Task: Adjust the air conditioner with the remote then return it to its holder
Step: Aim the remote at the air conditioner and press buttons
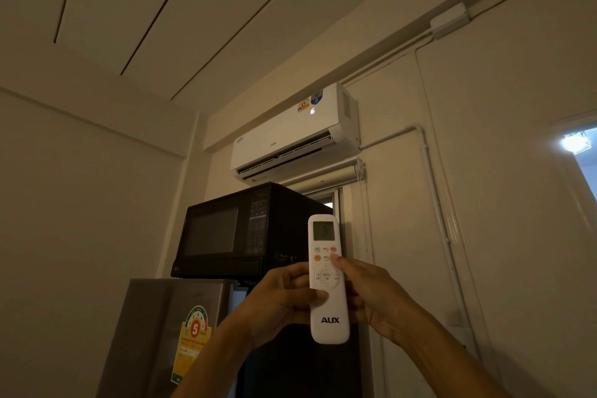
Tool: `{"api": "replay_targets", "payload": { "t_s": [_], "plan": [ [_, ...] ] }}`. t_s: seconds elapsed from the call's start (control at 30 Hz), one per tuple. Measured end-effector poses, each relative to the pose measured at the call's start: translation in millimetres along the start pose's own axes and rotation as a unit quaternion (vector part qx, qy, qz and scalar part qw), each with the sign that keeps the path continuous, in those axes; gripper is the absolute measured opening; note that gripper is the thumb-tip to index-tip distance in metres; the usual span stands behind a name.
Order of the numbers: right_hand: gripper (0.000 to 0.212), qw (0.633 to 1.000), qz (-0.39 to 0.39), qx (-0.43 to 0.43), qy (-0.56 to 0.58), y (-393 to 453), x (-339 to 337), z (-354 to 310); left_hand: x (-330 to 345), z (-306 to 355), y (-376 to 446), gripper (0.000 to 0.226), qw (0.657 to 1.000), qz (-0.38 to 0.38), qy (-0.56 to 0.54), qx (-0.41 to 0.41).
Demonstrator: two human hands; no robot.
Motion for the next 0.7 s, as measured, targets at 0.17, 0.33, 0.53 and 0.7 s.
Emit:
{"api": "replay_targets", "payload": {
  "t_s": [0.17, 0.33, 0.53, 0.7],
  "plan": [
    [0.013, 1.000, 0.001, 0.000, 0.001, -0.5, -1.1, -0.1, 2.1, 1.2, -1.0, 0.040, 1.000, -0.001, -0.002, 0.002],
    [0.014, 1.000, 0.004, 0.001, 0.001, -0.8, -2.8, -1.1, 3.2, 2.0, -0.8, 0.040, 1.000, 0.002, -0.001, 0.000],
    [0.012, 1.000, 0.002, 0.000, -0.003, -1.7, -3.1, -3.5, 3.9, 3.7, -0.8, 0.040, 1.000, 0.002, -0.002, 0.001],
    [0.009, 1.000, 0.004, -0.001, -0.004, -2.5, -1.8, -4.7, 3.2, 4.6, -1.0, 0.040, 1.000, 0.003, 0.000, 0.002]
  ]
}}
Point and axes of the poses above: each hand's wrist, its own y-axis towards the middle knuckle, its own x-axis out of the palm, z = x × y, the point moved 9 cm from there along y, towards the middle knuckle, and after that the axes turned 7 degrees about z, right-handed, at the moved point
